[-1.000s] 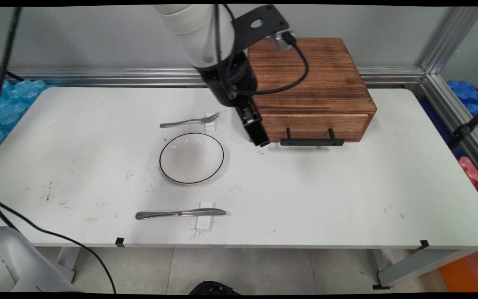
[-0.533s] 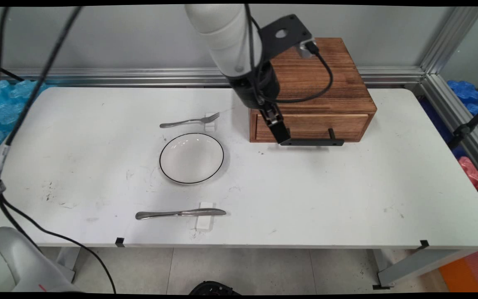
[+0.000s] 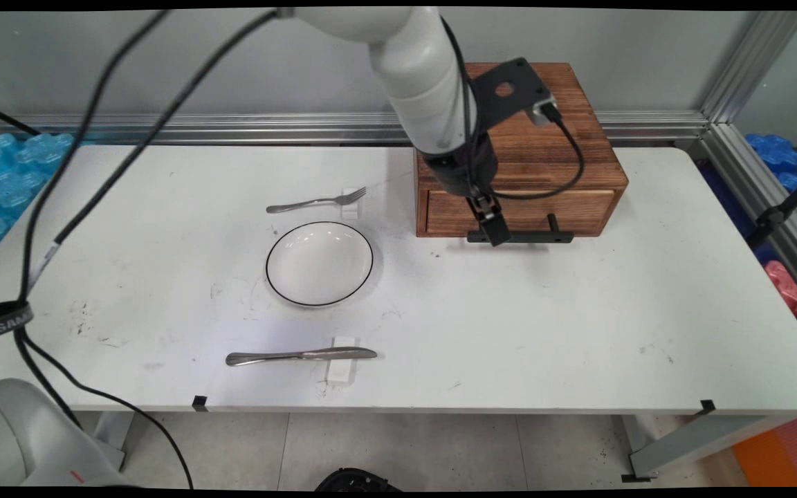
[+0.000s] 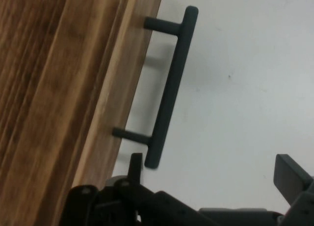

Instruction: Open the drawer

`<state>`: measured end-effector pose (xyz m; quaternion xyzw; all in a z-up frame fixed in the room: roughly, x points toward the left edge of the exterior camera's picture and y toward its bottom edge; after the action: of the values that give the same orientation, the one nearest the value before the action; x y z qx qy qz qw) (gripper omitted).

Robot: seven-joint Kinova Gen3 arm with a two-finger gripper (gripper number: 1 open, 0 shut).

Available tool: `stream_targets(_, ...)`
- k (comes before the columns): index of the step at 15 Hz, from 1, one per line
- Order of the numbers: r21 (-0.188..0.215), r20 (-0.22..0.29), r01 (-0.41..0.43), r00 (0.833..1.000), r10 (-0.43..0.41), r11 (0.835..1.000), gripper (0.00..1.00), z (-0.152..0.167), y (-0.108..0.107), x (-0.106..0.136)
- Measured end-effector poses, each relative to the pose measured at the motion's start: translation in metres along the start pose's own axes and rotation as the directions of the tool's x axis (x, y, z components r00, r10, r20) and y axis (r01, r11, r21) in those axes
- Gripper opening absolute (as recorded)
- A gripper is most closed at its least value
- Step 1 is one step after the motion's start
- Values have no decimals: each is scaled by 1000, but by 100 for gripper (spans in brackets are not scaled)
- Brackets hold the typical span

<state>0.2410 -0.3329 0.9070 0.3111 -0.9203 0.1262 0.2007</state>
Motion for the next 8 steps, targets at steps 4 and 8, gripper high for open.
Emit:
stream_targets(4, -1, -3, -22, 1000, 22, 1000, 100, 32, 0, 10)
stream_targets(8, -4, -5, -42, 999, 42, 999, 100, 64, 0, 21)
